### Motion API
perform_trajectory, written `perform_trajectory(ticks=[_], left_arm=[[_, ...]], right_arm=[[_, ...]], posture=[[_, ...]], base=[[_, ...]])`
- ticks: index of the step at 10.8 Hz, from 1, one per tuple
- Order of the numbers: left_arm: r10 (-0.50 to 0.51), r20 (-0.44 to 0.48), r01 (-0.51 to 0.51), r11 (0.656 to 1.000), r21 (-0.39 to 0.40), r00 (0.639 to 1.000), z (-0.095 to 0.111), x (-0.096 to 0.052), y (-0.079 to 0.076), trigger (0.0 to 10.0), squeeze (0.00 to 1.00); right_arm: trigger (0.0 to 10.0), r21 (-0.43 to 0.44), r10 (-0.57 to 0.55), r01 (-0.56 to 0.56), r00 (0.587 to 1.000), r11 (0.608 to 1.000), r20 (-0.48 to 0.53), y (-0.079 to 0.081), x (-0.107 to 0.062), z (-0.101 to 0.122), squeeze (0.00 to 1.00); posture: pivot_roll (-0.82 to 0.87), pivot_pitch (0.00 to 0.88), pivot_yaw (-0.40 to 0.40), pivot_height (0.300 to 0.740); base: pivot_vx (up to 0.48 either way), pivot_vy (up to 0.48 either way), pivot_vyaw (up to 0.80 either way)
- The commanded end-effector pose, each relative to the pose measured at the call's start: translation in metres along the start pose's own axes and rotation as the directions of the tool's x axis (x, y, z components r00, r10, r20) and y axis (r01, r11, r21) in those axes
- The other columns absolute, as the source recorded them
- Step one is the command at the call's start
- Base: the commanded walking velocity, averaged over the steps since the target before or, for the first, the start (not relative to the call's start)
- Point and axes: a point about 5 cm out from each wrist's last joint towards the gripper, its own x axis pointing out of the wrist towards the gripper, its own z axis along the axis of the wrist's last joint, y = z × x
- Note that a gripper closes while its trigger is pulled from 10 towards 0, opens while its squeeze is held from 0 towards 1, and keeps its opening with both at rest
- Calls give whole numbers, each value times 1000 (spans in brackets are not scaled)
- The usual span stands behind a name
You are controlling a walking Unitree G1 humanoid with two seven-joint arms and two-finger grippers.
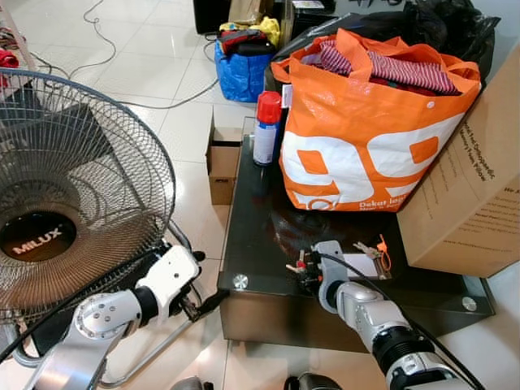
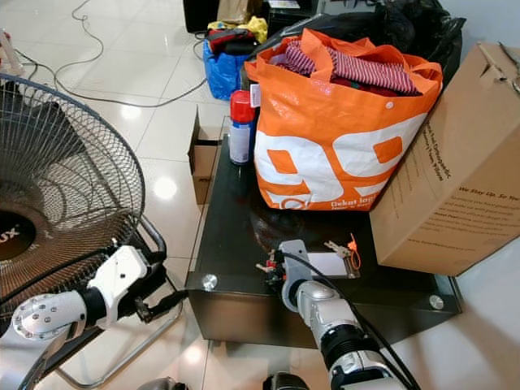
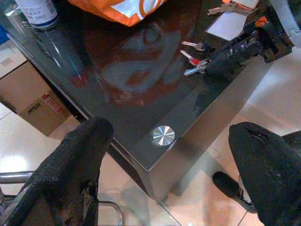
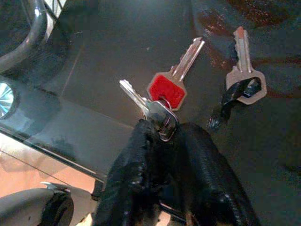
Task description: Hang keys on a hook
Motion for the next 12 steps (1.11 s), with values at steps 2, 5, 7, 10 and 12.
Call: perform_trajectory(ticks=[2,5,7,10,12], left_arm=[[-18,4,18,1000,5,1000,2,2,-2,10000,0],[-17,6,17,1000,8,1000,3,3,-1,10000,0],[-10,10,10,1000,11,1000,4,3,1,10000,0],[-2,26,1,1000,20,1000,7,6,3,10000,0],[3,30,-4,1000,26,1000,8,7,5,10000,0]], right_arm=[[0,22,-17,17,1000,1000,-15,-2,0,-4,0],[0,17,21,-22,999,1000,24,-7,-4,2,0],[0,-5,112,-112,992,994,60,-7,-11,4,0],[0,55,320,-340,921,939,220,-4,-40,15,0],[0,80,318,-354,903,932,288,-8,-54,23,0]], posture=[[-15,100,-47,740],[-14,89,-46,740],[-17,75,-46,740],[-19,41,-49,740],[-20,25,-49,740]], base=[[0,0,0],[0,0,0],[0,0,0],[0,0,0],[0,0,0]])
